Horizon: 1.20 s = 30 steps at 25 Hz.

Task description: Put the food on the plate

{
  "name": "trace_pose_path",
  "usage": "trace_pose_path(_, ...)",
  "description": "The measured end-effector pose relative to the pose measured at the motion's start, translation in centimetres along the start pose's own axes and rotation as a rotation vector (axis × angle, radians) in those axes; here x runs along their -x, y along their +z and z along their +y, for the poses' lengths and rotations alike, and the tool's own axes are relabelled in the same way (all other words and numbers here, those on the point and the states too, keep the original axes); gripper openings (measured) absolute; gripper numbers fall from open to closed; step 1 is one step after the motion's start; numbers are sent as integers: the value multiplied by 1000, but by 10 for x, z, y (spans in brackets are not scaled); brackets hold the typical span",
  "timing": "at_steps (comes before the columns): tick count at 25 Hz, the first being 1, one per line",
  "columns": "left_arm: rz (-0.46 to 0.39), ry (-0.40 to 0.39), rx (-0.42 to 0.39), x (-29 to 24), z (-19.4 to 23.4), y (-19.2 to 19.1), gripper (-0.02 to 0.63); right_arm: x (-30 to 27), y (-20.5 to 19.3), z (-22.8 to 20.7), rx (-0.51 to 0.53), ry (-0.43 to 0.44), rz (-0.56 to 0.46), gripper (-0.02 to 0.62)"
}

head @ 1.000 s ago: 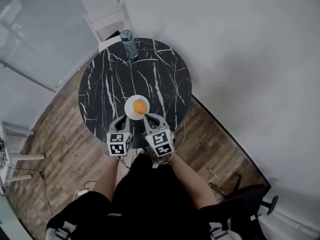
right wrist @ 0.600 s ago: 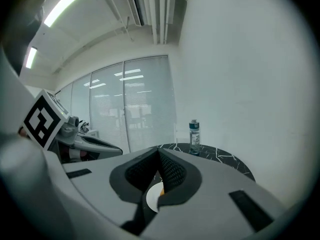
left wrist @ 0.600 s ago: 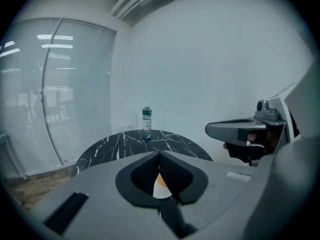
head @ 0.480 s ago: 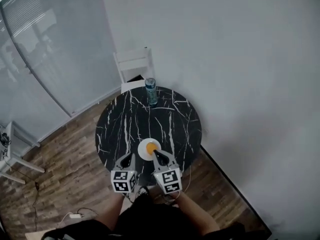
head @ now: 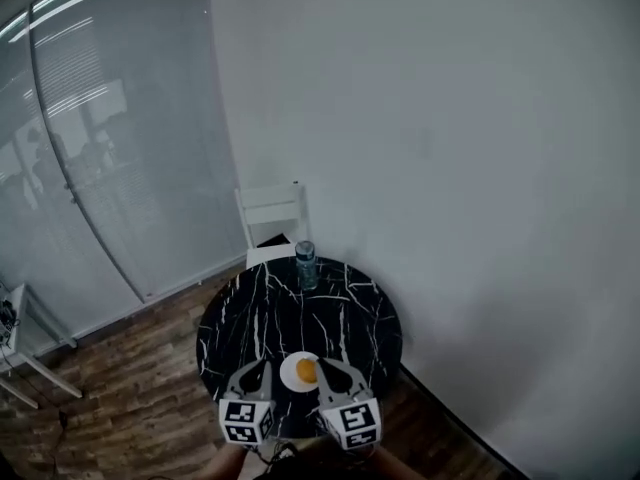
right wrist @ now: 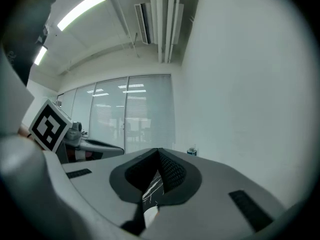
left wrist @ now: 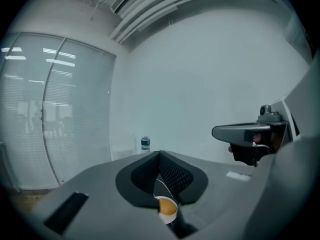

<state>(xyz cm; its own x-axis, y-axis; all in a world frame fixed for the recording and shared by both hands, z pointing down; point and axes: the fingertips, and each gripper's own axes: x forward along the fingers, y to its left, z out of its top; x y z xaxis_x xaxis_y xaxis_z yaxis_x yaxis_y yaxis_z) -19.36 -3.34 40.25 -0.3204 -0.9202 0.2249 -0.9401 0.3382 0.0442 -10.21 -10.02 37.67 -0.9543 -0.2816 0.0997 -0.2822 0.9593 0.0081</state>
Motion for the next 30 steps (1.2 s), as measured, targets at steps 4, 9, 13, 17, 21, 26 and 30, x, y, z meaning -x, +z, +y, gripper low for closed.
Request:
trace_pose_path(4,-42,-13,-1,15,-6,10,0,4,24,-2,26,-20,-44,-3)
trace_pose_path(9,-45,-15,19,16,-3,10,0,1,32,0,54,-20,-94,-3)
trace_pose_path(13,-56,-6,5,21,0,17,0,-1,31,4,47,-24,-108,-3)
trace_pose_path(17,-50,-13,17,26,0,19,0,1,30,5,52,-25,-102,-3)
trace_pose_path(21,-63,-7,11,23,1,19,0,0,29,7,55,-20,-94,-4)
trace_pose_path(26,-49,-15,22,21,-2,19,0,-1,30,5,53,-20,-78,-4)
trace_pose_path(30,-59,-15,15,16,-3,19,0,-3,25,2,49,-22,-74,-3)
